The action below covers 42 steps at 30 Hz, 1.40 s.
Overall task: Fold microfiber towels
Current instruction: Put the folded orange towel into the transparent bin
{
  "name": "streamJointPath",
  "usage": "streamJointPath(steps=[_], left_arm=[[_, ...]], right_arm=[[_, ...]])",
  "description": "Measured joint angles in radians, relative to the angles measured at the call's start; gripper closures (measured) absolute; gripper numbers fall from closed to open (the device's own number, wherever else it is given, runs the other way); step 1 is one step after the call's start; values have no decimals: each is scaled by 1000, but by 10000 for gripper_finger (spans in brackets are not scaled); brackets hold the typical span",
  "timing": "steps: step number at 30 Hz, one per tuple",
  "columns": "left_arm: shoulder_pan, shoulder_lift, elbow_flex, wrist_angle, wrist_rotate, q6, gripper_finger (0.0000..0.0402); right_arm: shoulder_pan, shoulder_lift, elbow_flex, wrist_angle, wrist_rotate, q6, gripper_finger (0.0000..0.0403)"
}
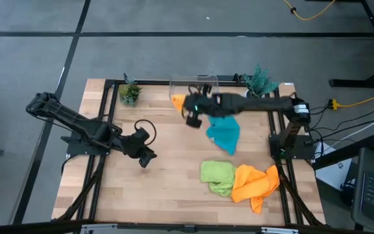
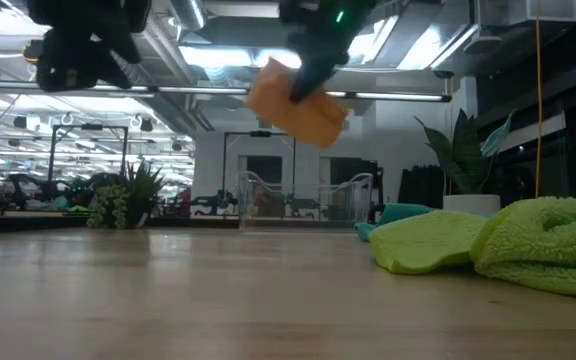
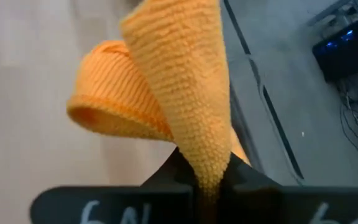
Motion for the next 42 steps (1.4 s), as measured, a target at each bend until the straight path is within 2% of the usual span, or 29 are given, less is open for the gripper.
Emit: streamJointPath(steps=[6, 11, 14, 28, 30, 37, 42], left_arm=[[-8, -2, 0, -15, -25, 2, 270], [-8, 7, 0, -19, -27, 5, 270], [-8, 7, 0, -21, -27, 5, 270], [-7, 7, 0, -29, -28, 3, 270], [-7, 7, 0, -25, -27, 1, 270], [-8, 7, 0, -24, -21, 1, 270], [-8, 7, 0, -30, -17, 9, 270]], right_arm=[[-201, 98, 0, 25, -65, -120, 390], [-296, 181, -2, 59, -90, -226, 390], [-322, 215, -2, 79, -124, -254, 390], [-337, 267, -1, 214, -141, -312, 389], [-337, 270, -2, 206, -141, -305, 374], [-337, 276, -1, 214, -138, -299, 276], [-331, 276, -1, 176, -183, -240, 235]])
